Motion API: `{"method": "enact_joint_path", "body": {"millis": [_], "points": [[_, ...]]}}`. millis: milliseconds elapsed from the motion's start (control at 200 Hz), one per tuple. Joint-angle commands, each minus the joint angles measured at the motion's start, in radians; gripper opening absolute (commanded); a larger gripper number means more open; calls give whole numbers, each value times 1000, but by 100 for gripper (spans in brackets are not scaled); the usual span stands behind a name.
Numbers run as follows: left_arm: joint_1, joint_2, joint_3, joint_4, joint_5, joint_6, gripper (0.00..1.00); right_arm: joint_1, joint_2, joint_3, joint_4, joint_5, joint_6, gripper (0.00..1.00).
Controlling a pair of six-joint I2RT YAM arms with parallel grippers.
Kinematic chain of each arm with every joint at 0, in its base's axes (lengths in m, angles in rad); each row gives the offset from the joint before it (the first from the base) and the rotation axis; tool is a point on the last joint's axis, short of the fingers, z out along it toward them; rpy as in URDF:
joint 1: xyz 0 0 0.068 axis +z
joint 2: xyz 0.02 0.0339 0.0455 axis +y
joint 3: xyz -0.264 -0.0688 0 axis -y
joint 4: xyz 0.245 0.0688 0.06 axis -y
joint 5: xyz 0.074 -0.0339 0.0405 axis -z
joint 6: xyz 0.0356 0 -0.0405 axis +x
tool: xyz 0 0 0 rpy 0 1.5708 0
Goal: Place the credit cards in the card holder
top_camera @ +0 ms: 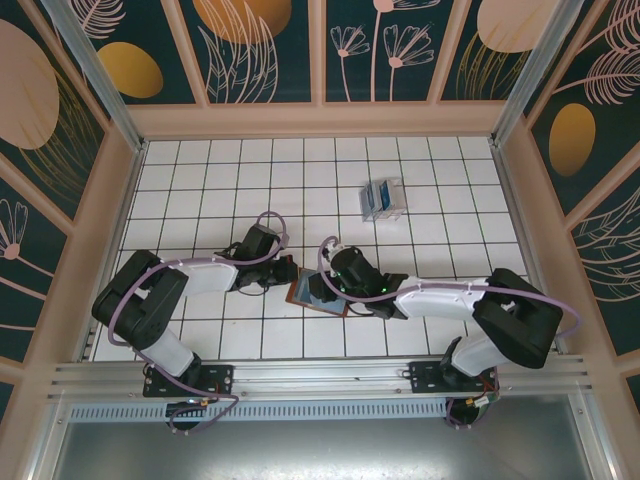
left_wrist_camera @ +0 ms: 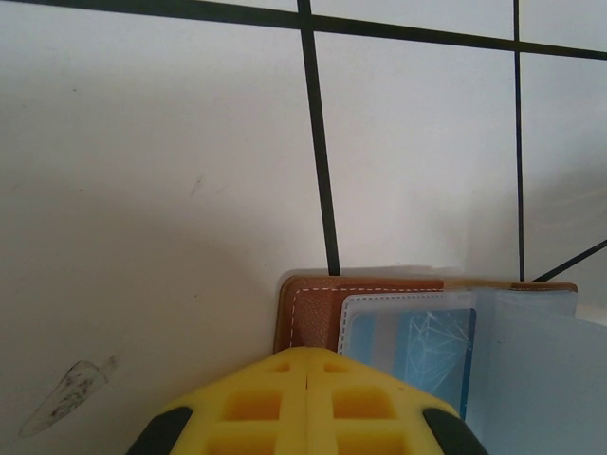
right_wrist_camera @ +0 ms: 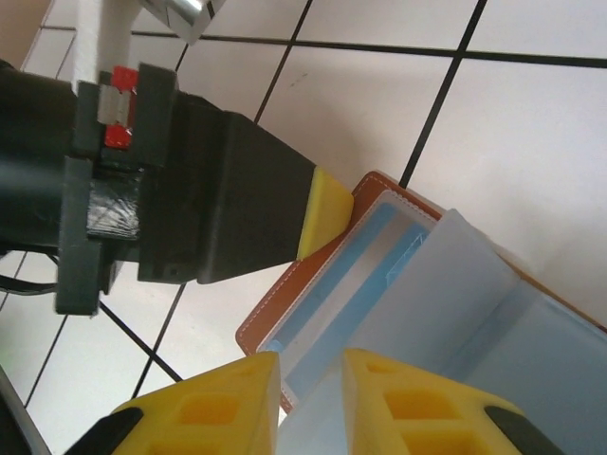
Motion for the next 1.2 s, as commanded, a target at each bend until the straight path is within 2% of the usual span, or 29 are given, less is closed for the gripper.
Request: {"method": "enact_joint_path", "body": {"millis": [0, 105, 195, 275, 370, 485, 816, 981, 1101, 1141, 1166, 1176, 1196], "points": [[7, -57, -16, -43, -88, 6, 2, -8, 39, 32, 50, -29, -6, 28], [24, -121, -36, -30, -107, 15, 2, -8, 67, 30, 79, -31, -1, 32], [29, -170, -38, -59, -186, 38, 6, -12, 85, 22, 80, 16, 27, 35], [30, -217, -67, -39, -244, 52, 9, -27, 89, -1, 131, -14, 40, 38], [35, -254, -90, -22, -253, 54, 11, -39, 105, 3, 161, -50, 40, 42], [36, -269, -96, -21, -280, 51, 24, -45, 144, 34, 191, -109, 34, 44], [38, -250, -62, -67, -296, 47, 47, -59, 255, 102, 209, -184, 49, 44], [37, -265, -50, -89, -306, 70, 52, -98, 214, 96, 189, -207, 42, 45], [37, -298, -59, -62, -323, 65, 57, -152, 126, 111, 100, -184, -1, 47], [37, -317, -65, -54, -324, 62, 70, -174, 92, 117, 67, -171, -24, 48], [37, -330, -76, -41, -323, 55, 82, -186, 73, 123, 43, -159, -42, 49], [38, -335, -81, -34, -322, 52, 94, -191, 66, 126, 34, -154, -52, 49], [38, -346, -94, -13, -315, 50, 98, -199, 52, 132, 16, -145, -72, 49]]}}
